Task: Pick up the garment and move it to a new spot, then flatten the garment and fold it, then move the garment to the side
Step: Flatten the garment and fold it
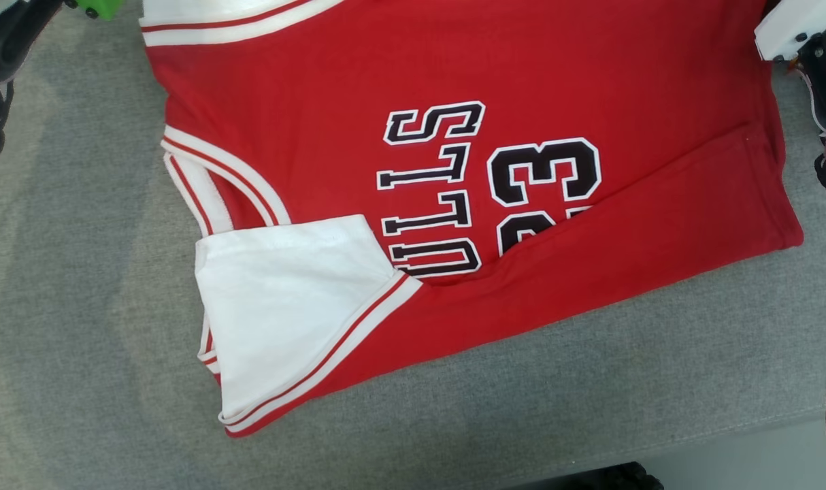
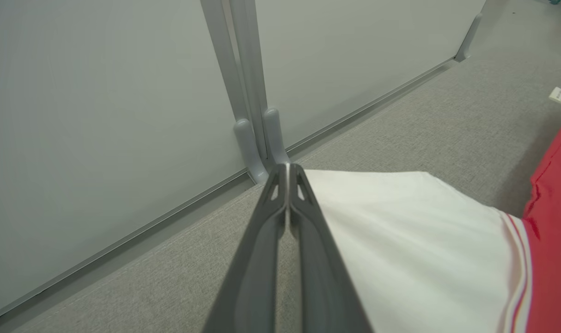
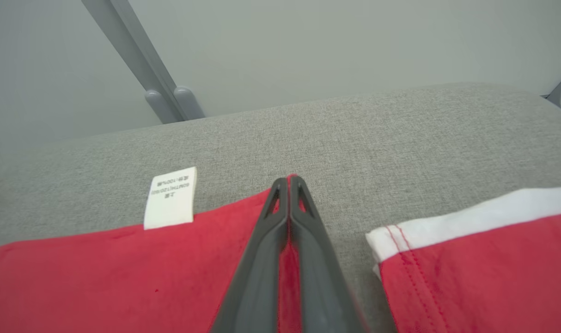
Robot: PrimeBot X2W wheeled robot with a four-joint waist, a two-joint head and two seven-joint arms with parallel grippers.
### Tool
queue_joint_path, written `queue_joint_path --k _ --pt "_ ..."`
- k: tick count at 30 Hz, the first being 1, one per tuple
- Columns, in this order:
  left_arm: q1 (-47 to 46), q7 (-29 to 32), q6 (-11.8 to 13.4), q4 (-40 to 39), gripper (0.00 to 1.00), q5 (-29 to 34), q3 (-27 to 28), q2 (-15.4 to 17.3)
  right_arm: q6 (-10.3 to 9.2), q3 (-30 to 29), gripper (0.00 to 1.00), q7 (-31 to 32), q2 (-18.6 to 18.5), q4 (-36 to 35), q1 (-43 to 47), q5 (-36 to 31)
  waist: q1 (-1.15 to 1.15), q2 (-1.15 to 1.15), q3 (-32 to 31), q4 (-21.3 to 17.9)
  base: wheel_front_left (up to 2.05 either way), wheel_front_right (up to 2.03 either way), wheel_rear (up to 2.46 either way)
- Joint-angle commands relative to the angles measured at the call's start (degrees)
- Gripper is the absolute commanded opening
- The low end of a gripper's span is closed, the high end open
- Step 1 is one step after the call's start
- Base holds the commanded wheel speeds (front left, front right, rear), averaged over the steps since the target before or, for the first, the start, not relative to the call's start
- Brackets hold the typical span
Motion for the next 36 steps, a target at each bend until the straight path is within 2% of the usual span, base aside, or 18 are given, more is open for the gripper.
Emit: queue_joint_path --k 1,11,22,30,36 --pt "0.72 -0.93 0.13 -0.93 0.0 -0.62 -0.04 -0.13 -0.06 -0.4 0.0 -0.15 -0.95 -0.17 1.69 0.44 0.0 0.0 -2.06 2.17 0.0 0.0 0.0" --pt "8.66 -6.8 0.13 -11.5 0.0 -2.87 -0.33 3.63 -0.06 -3.74 0.0 -1.3 -4.44 -2.19 10.53 3.03 0.0 0.0 -7.34 7.23 0.0 0.0 0.0" --pt "21.55 -11.11 0.75 -21.04 0.0 -6.01 -0.24 7.84 -0.06 -5.46 0.0 -4.5 -5.56 -6.45 22.52 4.48 0.0 0.0 -13.02 10.17 0.0 0.0 0.0" --pt "31.0 -12.15 3.64 -29.1 0.0 -5.36 1.77 9.08 -0.06 -5.61 0.0 -13.45 -8.38 -8.65 28.22 -1.64 0.0 0.0 -14.4 10.56 0.0 0.0 0.0" --pt "37.98 -12.13 4.64 -32.36 0.0 -3.82 5.51 7.64 -0.06 -7.58 0.0 -17.92 -7.21 -6.41 29.94 -5.07 0.0 0.0 -14.77 11.06 0.0 0.0 0.0"
